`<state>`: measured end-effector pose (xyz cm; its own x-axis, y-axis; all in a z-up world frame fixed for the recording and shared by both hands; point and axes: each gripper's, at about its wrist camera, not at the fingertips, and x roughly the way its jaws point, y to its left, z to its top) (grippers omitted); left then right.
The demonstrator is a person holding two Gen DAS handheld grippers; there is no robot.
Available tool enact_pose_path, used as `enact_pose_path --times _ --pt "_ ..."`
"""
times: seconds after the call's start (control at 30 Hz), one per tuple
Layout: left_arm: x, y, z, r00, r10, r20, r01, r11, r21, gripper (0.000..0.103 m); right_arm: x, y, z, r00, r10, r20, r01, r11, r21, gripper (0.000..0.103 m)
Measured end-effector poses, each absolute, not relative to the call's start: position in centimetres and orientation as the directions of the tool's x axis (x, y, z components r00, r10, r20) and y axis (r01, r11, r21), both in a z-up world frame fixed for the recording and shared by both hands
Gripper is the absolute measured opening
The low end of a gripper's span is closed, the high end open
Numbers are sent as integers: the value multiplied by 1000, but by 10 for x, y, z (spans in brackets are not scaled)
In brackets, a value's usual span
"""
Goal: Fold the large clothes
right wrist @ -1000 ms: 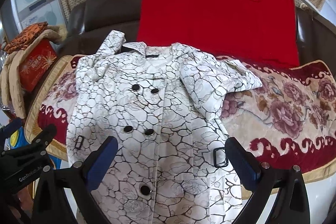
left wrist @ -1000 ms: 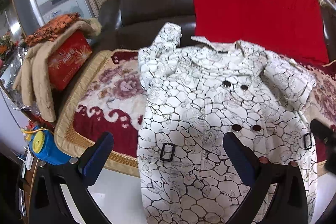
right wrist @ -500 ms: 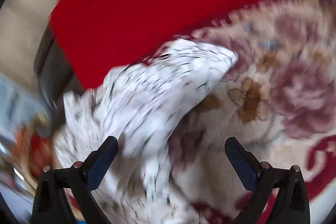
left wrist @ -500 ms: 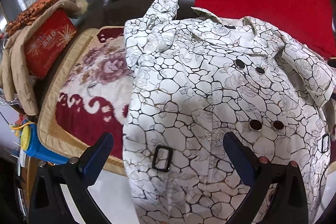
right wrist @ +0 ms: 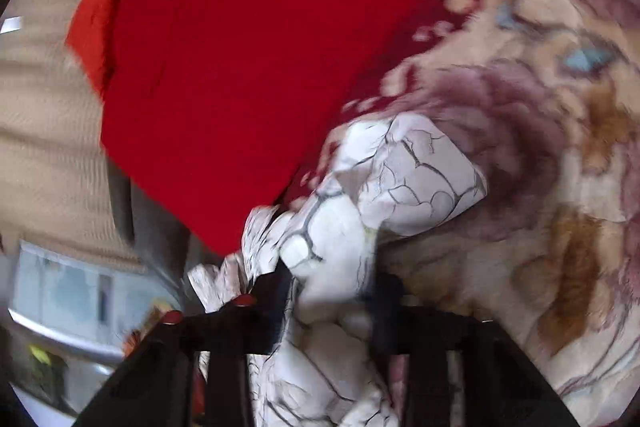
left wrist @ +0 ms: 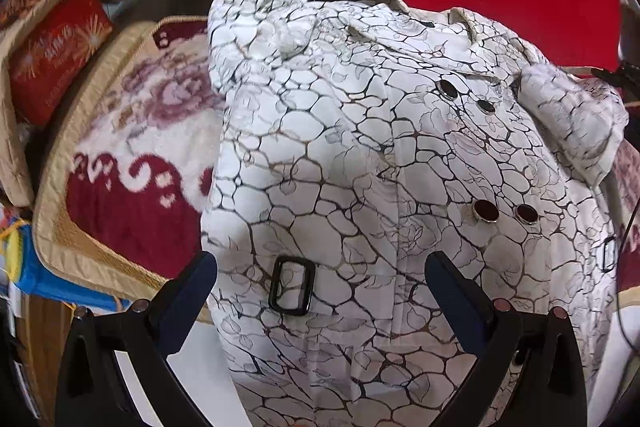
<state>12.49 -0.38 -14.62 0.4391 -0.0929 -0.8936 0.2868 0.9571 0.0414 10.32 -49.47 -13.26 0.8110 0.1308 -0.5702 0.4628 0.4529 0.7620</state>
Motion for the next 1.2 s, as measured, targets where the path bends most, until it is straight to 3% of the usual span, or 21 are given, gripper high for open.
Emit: enact_pose_path --times 0.27,0.5,0.57,0.6,0.63,0.67,0.8,1.03,1.2 --pt "126 30 -135 457 -144 -878 243 969 -33 103 146 -351 -70 796 187 -576 252 763 595 29" --pt "131 79 -129 477 -129 -869 132 988 -75 103 170 -184 -89 686 338 -645 -25 896 443 29" --pt "134 92 -127 487 -112 -866 94 993 -76 103 172 -154 -110 592 399 -701 -60 888 455 33" --pt "134 97 -127 491 -107 -864 79 994 -78 103 171 -147 -117 553 416 -722 -68 886 459 47" --pt "136 102 -125 497 -108 -861 66 994 -86 103 167 -142 -125 512 427 -745 -73 886 458 70" --pt "137 105 -124 501 -106 -859 57 994 -89 103 159 -141 -128 505 434 -746 -82 885 459 74" --pt "146 106 -117 521 -124 -844 49 992 -116 103 140 -174 -122 586 406 -701 -54 883 466 74" --pt "190 31 -106 514 -279 -811 223 956 -188 103 103 -295 -130 756 321 -570 216 700 681 75" --pt "243 -42 -115 422 -365 -830 323 916 -238 103 97 -324 -185 744 389 -544 288 547 786 63"
